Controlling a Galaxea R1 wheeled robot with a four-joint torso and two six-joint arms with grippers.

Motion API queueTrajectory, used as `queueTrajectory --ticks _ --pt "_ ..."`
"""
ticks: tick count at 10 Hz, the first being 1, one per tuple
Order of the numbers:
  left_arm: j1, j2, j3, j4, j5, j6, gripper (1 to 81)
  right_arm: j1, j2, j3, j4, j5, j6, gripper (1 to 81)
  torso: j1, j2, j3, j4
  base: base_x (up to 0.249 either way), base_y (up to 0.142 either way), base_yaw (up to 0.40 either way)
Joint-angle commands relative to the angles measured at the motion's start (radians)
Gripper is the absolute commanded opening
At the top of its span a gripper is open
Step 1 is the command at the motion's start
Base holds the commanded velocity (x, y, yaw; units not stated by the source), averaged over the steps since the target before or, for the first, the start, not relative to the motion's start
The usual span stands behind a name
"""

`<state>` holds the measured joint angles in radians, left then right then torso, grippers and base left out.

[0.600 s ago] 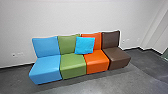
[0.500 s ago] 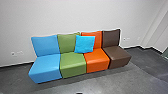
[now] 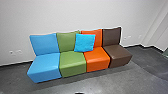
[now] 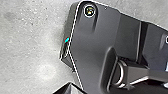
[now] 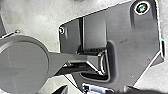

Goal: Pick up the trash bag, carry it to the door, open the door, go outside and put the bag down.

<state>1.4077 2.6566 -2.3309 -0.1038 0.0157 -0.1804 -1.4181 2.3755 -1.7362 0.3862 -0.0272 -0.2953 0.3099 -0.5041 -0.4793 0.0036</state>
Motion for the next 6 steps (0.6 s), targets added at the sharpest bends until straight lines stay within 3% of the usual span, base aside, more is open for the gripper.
queueTrajectory --ticks 1,3,6 --pt "-0.091 -0.026 0.004 -0.082 0.108 0.001 81.1 0.072 -0.118 0.11 0.069 -0.083 -0.001 81.1 0.06 -0.093 0.0 0.0 0.0 0.0 0.0" --pt "-0.173 -0.029 0.024 -0.091 0.19 0.001 81.1 0.084 -0.168 0.169 0.092 -0.083 -0.001 81.1 0.109 -0.171 -0.001 0.0 0.0 0.0 0.0" --pt "-0.273 -0.032 0.047 -0.16 0.23 0.001 81.1 0.109 -0.221 0.216 0.12 -0.083 -0.001 81.1 0.174 -0.274 -0.001 0.0 0.0 0.0 0.0"
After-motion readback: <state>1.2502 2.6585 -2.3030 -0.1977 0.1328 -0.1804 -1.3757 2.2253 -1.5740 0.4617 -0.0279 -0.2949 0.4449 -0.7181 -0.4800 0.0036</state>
